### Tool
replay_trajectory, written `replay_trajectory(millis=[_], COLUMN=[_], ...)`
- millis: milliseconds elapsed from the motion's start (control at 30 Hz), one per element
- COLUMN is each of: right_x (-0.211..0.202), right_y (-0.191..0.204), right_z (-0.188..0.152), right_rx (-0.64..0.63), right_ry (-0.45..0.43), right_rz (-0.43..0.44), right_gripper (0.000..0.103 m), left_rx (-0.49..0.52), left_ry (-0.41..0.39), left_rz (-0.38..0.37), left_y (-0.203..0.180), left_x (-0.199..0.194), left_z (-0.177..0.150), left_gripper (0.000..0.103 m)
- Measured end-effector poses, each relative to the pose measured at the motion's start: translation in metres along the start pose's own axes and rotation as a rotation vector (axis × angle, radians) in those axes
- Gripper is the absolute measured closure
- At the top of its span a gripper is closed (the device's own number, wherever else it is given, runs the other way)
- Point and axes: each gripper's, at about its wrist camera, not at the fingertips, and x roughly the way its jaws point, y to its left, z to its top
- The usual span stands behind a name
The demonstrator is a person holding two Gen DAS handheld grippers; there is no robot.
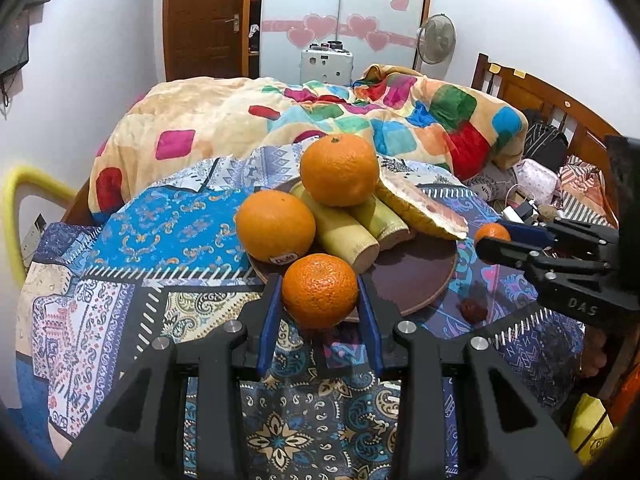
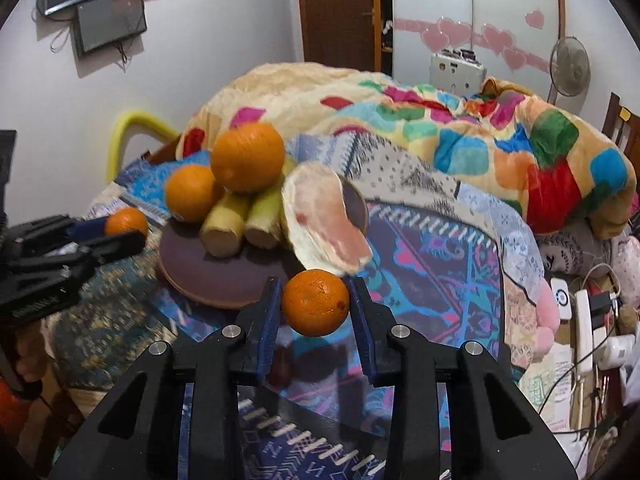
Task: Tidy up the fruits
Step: 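Carry the tangerine to the plate with the left tool while the right tool grasps another tangerine, then release the tangerine on the plate with the left tool while the right tool releases its tangerine there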
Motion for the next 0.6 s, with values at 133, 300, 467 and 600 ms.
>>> replay_trajectory(millis=[133,300,467,600], right_x=[-0.003,0.003,0.019,0.031], right_y=[0.008,0.017,0.027,0.034], right_z=[0.011,0.017,0.018,0.017], right_rx=[-0.013,-0.035,-0.059,-0.081], right_ry=[-0.032,-0.042,-0.018,0.011], right_rz=[0.014,0.016,0.028,0.033], right_gripper=[0.072,0.072,0.072,0.072], left_rx=[0.01,0.019,0.017,0.018], left_ry=[-0.006,0.003,0.033,0.056], left_rz=[0.006,0.019,0.016,-0.005], left_y=[0.0,0.001,0.006,0.007], left_x=[0.001,0.01,0.024,0.032], left_z=[0.005,0.011,0.012,0.012], left_gripper=[0.066,0.066,0.066,0.066])
